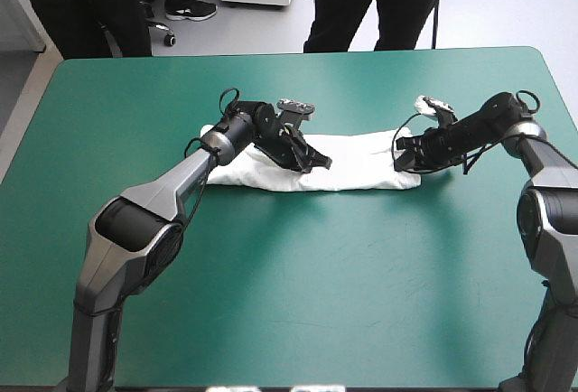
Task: Fold the cloth
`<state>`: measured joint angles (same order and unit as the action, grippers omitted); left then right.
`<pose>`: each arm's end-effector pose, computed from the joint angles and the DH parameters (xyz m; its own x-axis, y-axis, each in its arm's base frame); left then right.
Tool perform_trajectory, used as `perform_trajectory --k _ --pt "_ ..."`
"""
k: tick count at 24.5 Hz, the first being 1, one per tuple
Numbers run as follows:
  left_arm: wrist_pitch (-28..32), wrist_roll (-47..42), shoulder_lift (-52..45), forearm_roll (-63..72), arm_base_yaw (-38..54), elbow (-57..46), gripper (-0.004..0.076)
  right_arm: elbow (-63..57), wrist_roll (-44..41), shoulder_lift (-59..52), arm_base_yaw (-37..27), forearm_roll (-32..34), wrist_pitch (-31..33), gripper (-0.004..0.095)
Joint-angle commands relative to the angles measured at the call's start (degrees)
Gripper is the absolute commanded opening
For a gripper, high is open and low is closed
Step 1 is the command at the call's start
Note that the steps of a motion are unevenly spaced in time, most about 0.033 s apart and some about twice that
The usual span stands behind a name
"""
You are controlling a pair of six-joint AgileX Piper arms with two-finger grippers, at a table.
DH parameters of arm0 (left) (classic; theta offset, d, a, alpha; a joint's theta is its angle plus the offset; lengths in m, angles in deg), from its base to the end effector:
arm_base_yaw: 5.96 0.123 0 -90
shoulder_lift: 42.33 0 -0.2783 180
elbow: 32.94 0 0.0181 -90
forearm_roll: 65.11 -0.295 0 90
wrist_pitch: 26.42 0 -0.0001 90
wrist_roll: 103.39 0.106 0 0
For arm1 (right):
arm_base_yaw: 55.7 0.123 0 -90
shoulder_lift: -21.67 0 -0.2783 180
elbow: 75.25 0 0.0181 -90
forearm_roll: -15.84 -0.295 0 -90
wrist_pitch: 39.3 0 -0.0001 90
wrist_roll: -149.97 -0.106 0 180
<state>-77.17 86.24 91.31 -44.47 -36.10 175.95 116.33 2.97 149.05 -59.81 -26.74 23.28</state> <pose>0.4413 -0.2897 0.1754 -0.8118 0.3981 -0.4272 0.5356 0.7990 -0.2733 0.4595 0.0308 0.1484 -0.9620 -0.0710 -0.2638 -0.2115 0.8045 0.5550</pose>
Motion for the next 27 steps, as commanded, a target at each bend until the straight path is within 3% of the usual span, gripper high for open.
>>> perform_trajectory --k 1,10,27 --pt "-0.6 -0.4 -2.3 1.0 -0.8 0.9 -0.0017 1.3 0.6 -2.3 0.1 -2.4 1.6 -0.0013" --pt "-2.1 -0.4 -2.3 1.0 -0.8 0.9 -0.0017 10.9 -0.3 -2.3 0.0 -7.4 9.1 -0.0013" --pt "-0.6 -0.5 -2.3 1.0 -0.6 0.9 -0.0017 15.1 -1.4 -7.6 0.3 -7.1 9.0 -0.0013"
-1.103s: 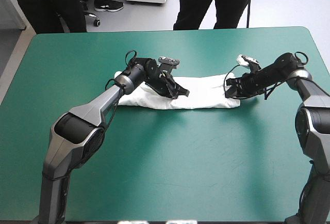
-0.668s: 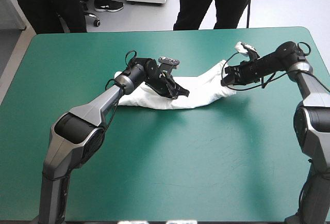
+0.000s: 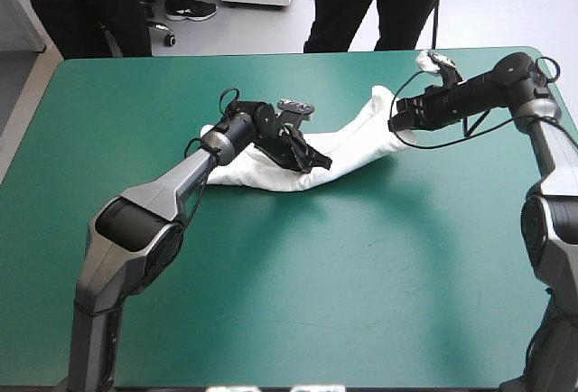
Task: Fold the cloth
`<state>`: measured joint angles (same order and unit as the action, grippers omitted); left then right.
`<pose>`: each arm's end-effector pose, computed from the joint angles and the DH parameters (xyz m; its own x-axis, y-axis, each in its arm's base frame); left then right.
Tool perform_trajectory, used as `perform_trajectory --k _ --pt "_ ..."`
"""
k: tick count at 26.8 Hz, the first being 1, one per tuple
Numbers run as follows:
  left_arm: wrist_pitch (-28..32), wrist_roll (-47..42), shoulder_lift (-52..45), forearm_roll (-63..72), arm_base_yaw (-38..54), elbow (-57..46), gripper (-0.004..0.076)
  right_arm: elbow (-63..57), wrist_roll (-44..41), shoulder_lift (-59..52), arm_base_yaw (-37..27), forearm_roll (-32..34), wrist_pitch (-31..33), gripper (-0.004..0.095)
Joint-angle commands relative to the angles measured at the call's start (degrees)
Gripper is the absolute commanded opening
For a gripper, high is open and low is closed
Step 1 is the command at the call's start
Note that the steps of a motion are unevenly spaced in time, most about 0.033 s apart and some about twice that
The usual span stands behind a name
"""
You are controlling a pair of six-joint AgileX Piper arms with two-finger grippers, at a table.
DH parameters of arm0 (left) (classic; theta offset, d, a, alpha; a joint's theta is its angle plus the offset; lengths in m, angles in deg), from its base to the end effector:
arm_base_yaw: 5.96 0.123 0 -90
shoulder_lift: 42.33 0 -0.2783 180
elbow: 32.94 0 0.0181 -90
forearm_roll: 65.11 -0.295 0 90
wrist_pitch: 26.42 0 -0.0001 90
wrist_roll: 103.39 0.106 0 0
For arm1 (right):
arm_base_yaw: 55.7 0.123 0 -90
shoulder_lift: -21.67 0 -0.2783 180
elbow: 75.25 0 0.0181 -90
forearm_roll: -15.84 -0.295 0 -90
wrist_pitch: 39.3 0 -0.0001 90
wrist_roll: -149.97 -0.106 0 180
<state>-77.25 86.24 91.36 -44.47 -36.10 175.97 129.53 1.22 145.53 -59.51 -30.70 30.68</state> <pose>0.4413 -0.2897 0.1750 -0.8123 0.3988 -0.4255 0.5356 0.7990 -0.2735 0.4779 0.0407 0.2520 -0.8920 -0.0853 -0.4439 -0.3541 0.7421 0.5691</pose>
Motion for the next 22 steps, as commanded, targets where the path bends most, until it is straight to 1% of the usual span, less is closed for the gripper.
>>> perform_trajectory --k 1,5,9,12,16,18,22 --pt "-1.0 -0.6 -2.3 1.0 -0.6 0.9 -0.0017 1.9 0.5 -4.3 0.0 -3.1 1.6 -0.0013" --pt "-1.1 -0.8 -2.5 1.0 -0.6 1.1 -0.0017 2.3 0.5 -4.4 0.0 -3.1 1.6 -0.0013" --pt "-2.8 -1.1 -4.7 -0.4 1.0 3.3 -0.0017 2.8 0.4 -4.5 0.0 -3.1 1.6 -0.0013" --pt "-4.8 -2.8 -8.3 -2.5 3.3 5.6 -0.0017 2.8 0.4 -4.8 0.0 -3.5 1.6 -0.0013" --pt "-11.6 -3.8 -13.8 -2.8 7.3 8.5 -0.0017 3.5 0.3 -5.1 0.5 -3.9 1.6 -0.0013" --pt "-13.9 -3.8 -17.4 -3.8 9.3 8.8 -0.0017 4.2 0.3 -5.2 1.7 -3.9 1.5 -0.0013" --pt "-14.5 -3.8 -25.4 -5.4 12.8 8.8 -0.0017 7.3 -1.3 -5.4 5.2 -3.9 1.5 -0.0013"
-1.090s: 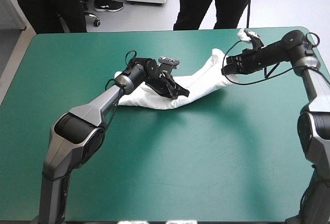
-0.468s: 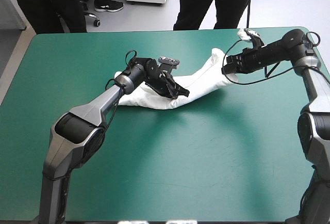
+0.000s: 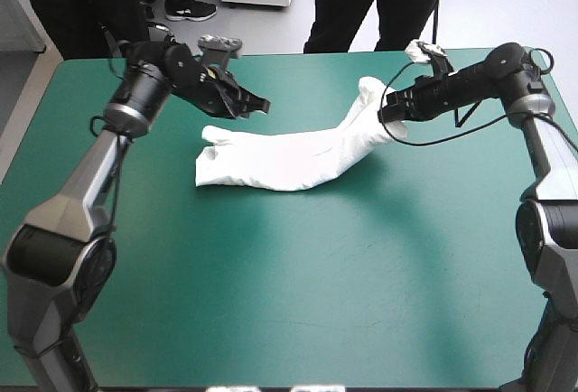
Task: Fold the cloth
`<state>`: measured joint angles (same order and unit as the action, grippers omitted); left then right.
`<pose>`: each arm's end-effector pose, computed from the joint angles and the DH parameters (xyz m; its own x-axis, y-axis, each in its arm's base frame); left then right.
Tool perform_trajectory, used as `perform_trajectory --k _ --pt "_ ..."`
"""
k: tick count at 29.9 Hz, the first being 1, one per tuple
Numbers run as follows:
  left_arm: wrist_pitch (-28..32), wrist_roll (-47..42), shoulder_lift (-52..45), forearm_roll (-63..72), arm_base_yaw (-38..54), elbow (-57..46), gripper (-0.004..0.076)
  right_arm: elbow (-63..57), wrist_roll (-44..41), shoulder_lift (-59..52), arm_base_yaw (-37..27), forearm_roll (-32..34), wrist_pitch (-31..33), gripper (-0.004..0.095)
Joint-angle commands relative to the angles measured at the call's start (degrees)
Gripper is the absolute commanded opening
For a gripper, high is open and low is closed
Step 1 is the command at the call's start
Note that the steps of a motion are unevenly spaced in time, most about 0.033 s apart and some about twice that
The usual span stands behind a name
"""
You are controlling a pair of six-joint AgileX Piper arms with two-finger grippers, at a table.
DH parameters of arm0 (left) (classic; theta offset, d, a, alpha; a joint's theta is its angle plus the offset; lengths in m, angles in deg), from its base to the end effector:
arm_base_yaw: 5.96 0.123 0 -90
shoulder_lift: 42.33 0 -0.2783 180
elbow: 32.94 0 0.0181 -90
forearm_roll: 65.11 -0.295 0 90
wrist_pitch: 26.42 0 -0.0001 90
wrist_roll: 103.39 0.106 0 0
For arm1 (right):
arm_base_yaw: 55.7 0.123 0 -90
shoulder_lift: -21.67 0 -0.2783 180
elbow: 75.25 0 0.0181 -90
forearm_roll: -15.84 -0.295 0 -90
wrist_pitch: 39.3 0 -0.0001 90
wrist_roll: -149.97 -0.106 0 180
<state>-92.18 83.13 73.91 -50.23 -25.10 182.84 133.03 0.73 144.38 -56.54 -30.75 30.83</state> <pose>0.4352 -0.1773 0.3544 -0.7761 0.2746 -0.5677 0.4481 0.8735 -0.1900 0.4775 0.0655 0.2813 -0.8519 -0.1268 -0.5081 -0.4300 0.7232 0.5404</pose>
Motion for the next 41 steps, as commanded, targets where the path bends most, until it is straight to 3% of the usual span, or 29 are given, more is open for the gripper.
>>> perform_trajectory --k 1,11,17,20,24,27,32,36,41 --pt "0.4 -0.8 -9.6 0.3 2.6 1.9 -0.0017 4.5 -0.8 -4.2 3.2 -3.9 1.2 -0.0013" --pt "-1.2 -1.0 -24.6 -2.3 6.9 1.8 -0.0017 9.2 -4.2 -3.8 16.2 -2.8 -8.3 -0.0013" --pt "-2.7 -1.1 -28.7 -3.5 6.9 1.8 -0.0017 9.7 -2.8 0.2 21.5 -8.9 -15.3 -0.0002" --pt "-2.9 -1.1 -29.6 -3.9 6.9 1.8 -0.0017 11.7 0.3 3.9 23.6 -14.8 -13.9 0.0102" --pt "-2.9 -1.1 -29.9 -3.9 6.9 1.8 -0.0017 15.9 1.2 8.4 26.0 -17.9 -11.6 0.0404" --pt "-2.9 -1.3 -29.9 -3.9 6.9 1.8 -0.0017 19.0 1.2 10.2 26.6 -18.1 -10.1 0.0576" --pt "-2.8 -1.3 -29.9 -3.9 6.9 1.8 -0.0017 22.6 1.4 10.5 26.4 -16.5 -7.9 0.0608" --pt "-2.9 -1.3 -30.2 -3.9 6.9 1.8 -0.0017 25.7 0.5 10.5 25.3 -10.8 -3.2 0.0608" --pt "-3.2 -1.3 -31.4 -3.8 6.9 1.8 -0.0017 27.9 -6.7 9.8 22.2 -4.6 1.5 0.0608"
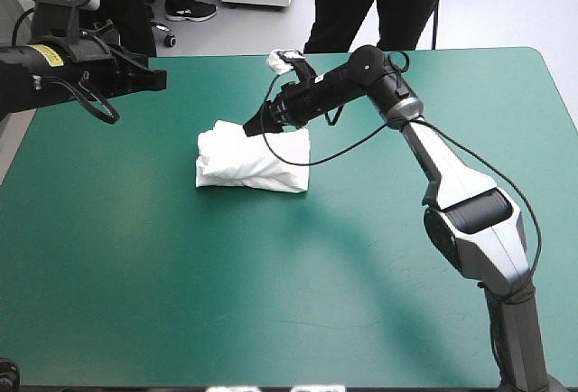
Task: Fold the cloth
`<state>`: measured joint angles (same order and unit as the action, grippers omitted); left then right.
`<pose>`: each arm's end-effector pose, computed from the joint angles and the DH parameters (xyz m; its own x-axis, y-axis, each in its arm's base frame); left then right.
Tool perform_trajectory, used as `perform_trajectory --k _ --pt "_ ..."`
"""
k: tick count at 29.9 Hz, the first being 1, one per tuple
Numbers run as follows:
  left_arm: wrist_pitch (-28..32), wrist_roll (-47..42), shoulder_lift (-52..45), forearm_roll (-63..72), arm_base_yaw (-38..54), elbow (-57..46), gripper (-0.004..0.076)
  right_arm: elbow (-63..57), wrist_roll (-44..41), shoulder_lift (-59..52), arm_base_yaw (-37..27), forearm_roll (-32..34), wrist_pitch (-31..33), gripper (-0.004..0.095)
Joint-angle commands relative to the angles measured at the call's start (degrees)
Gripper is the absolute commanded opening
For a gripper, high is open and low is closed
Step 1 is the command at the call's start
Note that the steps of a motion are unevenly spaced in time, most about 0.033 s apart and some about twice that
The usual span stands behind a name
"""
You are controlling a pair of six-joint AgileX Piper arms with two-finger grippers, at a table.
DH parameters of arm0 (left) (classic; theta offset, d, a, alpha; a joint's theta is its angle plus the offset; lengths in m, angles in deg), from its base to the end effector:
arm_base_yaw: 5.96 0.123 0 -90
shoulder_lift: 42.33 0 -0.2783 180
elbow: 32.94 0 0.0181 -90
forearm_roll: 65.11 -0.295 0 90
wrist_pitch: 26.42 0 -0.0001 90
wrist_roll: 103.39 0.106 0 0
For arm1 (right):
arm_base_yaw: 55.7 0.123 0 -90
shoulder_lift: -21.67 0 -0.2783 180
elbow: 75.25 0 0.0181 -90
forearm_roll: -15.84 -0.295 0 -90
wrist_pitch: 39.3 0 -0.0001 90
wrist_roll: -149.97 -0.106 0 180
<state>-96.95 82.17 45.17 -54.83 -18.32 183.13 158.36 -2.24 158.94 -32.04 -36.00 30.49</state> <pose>0.2854 -0.0808 0.5442 -0.4996 0.1465 -0.8538 0.3694 0.9275 -0.0571 0.4620 0.2879 0.3053 -0.6804 -0.3503 -0.6437 -0.7288 0.4157 0.5441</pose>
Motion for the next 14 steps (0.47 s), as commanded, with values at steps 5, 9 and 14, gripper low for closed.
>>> perform_trajectory --k 5,9,14 --pt "1.6 -0.3 -4.0 1.4 0.1 1.5 -0.0017 2.4 -9.4 -8.6 -5.4 10.9 1.8 0.0608" --pt "1.5 -0.6 -4.7 1.4 0.1 1.5 -0.0017 -1.3 -13.7 -13.9 -6.5 24.3 1.8 0.0607" --pt "1.7 -1.2 -5.0 1.5 0.1 1.5 -0.0017 -12.4 -15.1 -19.8 -6.5 30.8 1.8 0.0604"
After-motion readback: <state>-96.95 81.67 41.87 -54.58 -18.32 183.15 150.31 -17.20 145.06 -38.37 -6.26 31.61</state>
